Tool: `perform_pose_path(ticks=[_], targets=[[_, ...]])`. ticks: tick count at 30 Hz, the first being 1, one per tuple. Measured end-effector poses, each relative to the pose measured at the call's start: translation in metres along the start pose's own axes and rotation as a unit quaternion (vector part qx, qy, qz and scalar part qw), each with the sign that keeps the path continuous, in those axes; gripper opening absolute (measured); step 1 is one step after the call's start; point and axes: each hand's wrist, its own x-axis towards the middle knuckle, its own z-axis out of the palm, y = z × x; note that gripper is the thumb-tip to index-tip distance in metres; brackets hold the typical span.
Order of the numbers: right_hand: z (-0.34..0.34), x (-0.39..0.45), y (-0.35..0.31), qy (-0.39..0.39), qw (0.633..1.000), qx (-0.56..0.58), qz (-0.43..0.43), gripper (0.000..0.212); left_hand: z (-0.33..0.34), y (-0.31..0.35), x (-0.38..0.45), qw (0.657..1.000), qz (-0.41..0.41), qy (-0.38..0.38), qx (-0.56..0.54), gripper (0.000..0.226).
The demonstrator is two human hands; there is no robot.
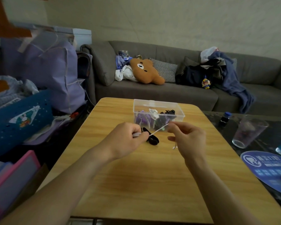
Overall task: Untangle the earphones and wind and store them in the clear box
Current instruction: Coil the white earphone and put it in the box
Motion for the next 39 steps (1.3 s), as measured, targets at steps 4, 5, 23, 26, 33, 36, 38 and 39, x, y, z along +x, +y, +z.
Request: perform_pose_path(ticks=[4,5,23,26,33,36,38,39], targets=[[-0.001,0.003,-0.004,-0.059,0.995,0.017,0.082,0.014,-0.005,-0.004,0.000,0.996,0.006,0.075,0.054,0.038],[-0.001,0.004,-0.006,-0.091,0.991,0.025,0.096,0.016,-0.007,-0.005,0.000,0.995,0.011,0.092,0.048,0.036],[0.011,-0.020,-0.027,-0.131,0.935,-0.238,-0.228,0.026,-0.001,0.013,-0.004,0.987,0.065,0.109,-0.094,0.020],[0.011,-0.021,-0.021,-0.177,0.953,-0.164,-0.184,0.014,0.000,0.012,-0.004,0.987,0.084,0.097,-0.093,0.018],[0.021,-0.022,-0.029,-0.199,0.971,-0.105,-0.086,0.022,0.005,0.014,0.000,0.977,0.131,0.168,0.017,0.021],[0.020,-0.026,-0.036,-0.268,0.952,-0.124,-0.078,0.034,-0.003,0.012,0.005,0.965,0.105,0.240,0.027,0.023],[0.013,-0.027,-0.040,-0.337,0.934,-0.095,-0.065,0.033,-0.013,0.004,0.009,0.956,0.049,0.291,0.003,0.022],[0.009,-0.027,-0.043,-0.362,0.928,-0.067,-0.054,0.028,-0.021,-0.004,0.011,0.947,0.008,0.320,-0.008,0.023]])
